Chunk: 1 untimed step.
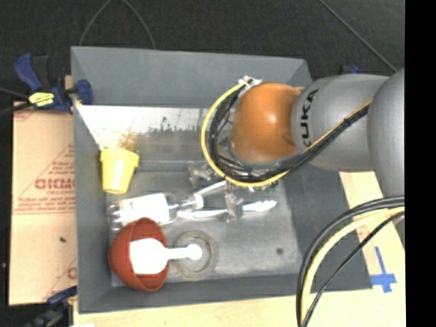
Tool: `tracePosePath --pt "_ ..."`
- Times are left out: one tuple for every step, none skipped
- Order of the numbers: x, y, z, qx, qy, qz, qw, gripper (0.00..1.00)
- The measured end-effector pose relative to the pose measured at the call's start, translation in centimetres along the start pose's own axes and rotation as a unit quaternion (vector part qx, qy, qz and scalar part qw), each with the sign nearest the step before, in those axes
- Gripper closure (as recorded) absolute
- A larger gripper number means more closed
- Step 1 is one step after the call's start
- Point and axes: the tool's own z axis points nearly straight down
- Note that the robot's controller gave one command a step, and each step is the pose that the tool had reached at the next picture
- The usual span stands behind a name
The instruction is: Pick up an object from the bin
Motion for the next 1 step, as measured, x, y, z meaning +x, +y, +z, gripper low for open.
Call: tracePosePath --pt "2.66 -2.29 0.06 0.001 -0.0011 -0.011 0.9999 1.0"
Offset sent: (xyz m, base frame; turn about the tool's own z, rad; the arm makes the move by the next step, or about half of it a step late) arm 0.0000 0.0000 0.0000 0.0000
